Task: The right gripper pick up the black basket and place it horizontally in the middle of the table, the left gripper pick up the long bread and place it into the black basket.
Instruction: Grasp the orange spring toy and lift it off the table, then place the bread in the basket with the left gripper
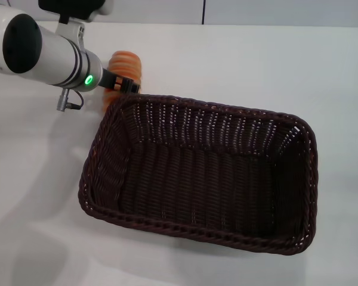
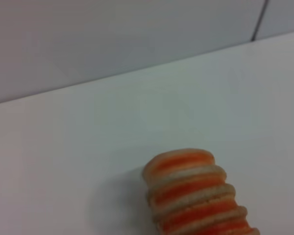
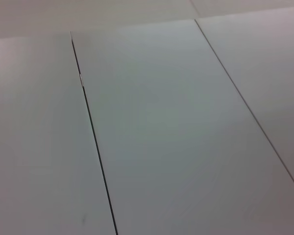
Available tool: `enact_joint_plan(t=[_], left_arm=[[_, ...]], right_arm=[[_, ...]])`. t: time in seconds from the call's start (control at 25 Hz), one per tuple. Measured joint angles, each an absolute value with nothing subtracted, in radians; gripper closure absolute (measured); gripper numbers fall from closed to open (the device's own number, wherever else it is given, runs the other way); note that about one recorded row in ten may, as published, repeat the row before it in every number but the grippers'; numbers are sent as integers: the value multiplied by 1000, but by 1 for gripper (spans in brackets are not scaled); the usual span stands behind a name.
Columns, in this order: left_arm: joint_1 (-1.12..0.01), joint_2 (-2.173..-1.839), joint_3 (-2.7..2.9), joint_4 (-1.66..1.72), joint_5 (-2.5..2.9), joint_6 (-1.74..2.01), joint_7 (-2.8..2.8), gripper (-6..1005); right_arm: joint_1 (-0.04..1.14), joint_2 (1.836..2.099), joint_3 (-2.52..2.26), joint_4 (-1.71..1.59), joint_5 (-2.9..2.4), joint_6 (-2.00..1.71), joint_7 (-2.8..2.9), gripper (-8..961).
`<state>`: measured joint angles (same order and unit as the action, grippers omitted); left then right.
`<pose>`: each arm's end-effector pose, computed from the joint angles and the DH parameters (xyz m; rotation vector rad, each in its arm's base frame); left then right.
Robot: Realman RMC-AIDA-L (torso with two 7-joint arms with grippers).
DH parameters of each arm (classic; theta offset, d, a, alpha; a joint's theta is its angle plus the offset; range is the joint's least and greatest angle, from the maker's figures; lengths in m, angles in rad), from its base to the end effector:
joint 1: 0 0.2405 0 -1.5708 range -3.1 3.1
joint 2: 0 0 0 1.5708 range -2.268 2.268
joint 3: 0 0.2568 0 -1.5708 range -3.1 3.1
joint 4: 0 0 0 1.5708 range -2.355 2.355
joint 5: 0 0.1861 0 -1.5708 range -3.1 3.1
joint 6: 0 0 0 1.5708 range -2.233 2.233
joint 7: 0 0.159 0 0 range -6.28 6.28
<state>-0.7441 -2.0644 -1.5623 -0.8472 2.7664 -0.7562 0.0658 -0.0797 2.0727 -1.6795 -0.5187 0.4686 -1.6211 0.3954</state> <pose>-0.2233 0.4211 -0.0483 -2.0669 -1.0592 0.1913 0.3387 0.1915 0.1187 -0.9691 0.3677 1.0736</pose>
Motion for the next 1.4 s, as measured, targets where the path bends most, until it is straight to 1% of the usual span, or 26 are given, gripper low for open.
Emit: enact_joint_plan(t=[0.12,0.36,0.4,0.48,0.56,0.6,0.84,0.88,0.96,1.0,1.04,1.08,1.12,1.2,1.24,1.36,1.4], left_arm=[[-745,-2066,-1555,-846,2764,-761,96,367],[-726,-2067,-1532,-897,2761,-774,109,444],[-681,-2066,-1516,-994,2761,-779,124,457],[-666,-2066,-1513,-1029,2760,-780,136,469],[-629,-2066,-1513,-1124,2747,-781,178,482],[-590,-2064,-1518,-1218,2699,-783,256,488],[-535,-2062,-1602,-1342,2479,-825,526,540],[-525,-2060,-1701,-1376,2301,-934,731,550],[-527,-2060,-1792,-1371,2141,-1072,921,569],[-540,-2059,-1899,-1337,1991,-1259,1132,578],[-540,-2059,-1899,-1337,1991,-1259,1132,588],[-558,-2058,-1990,-1293,1922,-1416,1278,597],[-558,-2058,-1990,-1293,1922,-1416,1278,604],[-581,-2049,-2063,-1235,1907,-1591,1403,619],[-581,-2049,-2063,-1235,1907,-1591,1403,626],[-591,-2035,-2058,-1193,1931,-1683,1439,645],[-591,-2037,-2053,-1186,1950,-1690,1439,649]], right_arm=[[-80,2071,-1678,-518,467,-1621,403,112],[-82,2071,-1676,-515,458,-1622,409,113],[-84,2071,-1676,-514,458,-1624,415,113],[-85,2071,-1677,-513,458,-1630,420,113],[-86,2071,-1677,-513,458,-1634,421,113],[-87,2071,-1677,-512,458,-1643,423,113],[-87,2072,-1677,-507,457,-1659,426,113],[-87,2072,-1677,-506,457,-1660,429,113],[-88,2072,-1677,-505,457,-1661,435,113],[-89,2072,-1677,-502,457,-1668,439,113],[-89,2072,-1677,-502,457,-1668,439,113],[-90,2072,-1677,-496,457,-1680,444,112],[-90,2072,-1677,-496,457,-1680,444,112],[-90,2072,-1676,-493,457,-1691,448,112],[-90,2072,-1675,-492,457,-1695,448,112],[-89,2071,-1675,-493,457,-1700,449,112],[-88,2071,-1675,-495,457,-1700,449,112]])
